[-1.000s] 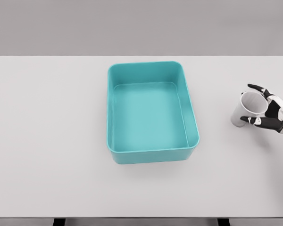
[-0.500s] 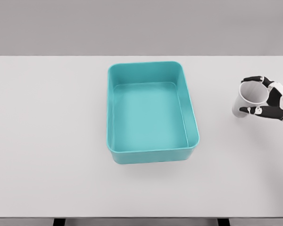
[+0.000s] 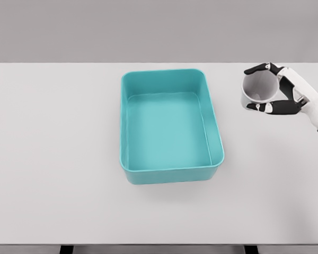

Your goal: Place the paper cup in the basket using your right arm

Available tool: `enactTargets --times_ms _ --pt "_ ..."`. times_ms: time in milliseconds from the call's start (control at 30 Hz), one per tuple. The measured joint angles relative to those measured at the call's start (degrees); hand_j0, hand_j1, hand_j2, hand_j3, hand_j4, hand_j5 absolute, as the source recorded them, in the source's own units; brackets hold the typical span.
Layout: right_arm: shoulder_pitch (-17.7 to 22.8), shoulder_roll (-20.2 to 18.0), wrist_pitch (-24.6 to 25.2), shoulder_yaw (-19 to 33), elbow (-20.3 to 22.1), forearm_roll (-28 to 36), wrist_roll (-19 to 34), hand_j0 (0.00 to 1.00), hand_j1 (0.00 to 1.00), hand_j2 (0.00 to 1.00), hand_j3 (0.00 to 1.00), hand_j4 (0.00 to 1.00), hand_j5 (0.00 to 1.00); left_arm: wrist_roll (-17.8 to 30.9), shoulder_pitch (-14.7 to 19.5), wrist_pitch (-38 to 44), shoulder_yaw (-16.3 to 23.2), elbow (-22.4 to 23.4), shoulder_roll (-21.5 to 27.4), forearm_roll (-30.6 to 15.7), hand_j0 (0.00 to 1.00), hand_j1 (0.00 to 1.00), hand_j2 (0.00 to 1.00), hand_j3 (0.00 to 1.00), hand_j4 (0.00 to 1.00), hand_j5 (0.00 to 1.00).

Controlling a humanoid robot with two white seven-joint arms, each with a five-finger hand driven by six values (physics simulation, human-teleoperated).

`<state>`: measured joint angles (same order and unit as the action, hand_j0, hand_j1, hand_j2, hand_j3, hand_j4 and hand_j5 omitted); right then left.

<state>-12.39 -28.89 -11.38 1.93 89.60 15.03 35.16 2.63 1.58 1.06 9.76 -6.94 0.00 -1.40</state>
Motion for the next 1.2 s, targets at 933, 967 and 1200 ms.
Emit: enactTargets --times_ms 933,967,1200 --pt "-19.1 0.0 -7.7 -31.0 4.6 -24.6 0.0 0.60 0.60 0.60 0.60 0.60 0.60 0.0 0.0 0.0 0.0 0.0 0.0 0.0 1.00 1.00 1.00 1.00 1.00 1.00" --pt "-19.1 -0.4 -7.6 -31.5 4.6 -24.8 0.0 0.69 0.69 0.69 0.69 0.69 0.69 0.0 0.0 0.0 0.0 0.0 0.0 0.0 1.00 1.00 1.00 1.00 1.00 1.00" --pt "-19.1 -1.5 -6.5 -32.6 5.6 -25.2 -0.1 0.95 0.95 0.95 0.95 0.95 0.95 0.0 0.0 0.0 0.0 0.0 0.0 0.0 1.00 1.00 1.00 1.00 1.00 1.00"
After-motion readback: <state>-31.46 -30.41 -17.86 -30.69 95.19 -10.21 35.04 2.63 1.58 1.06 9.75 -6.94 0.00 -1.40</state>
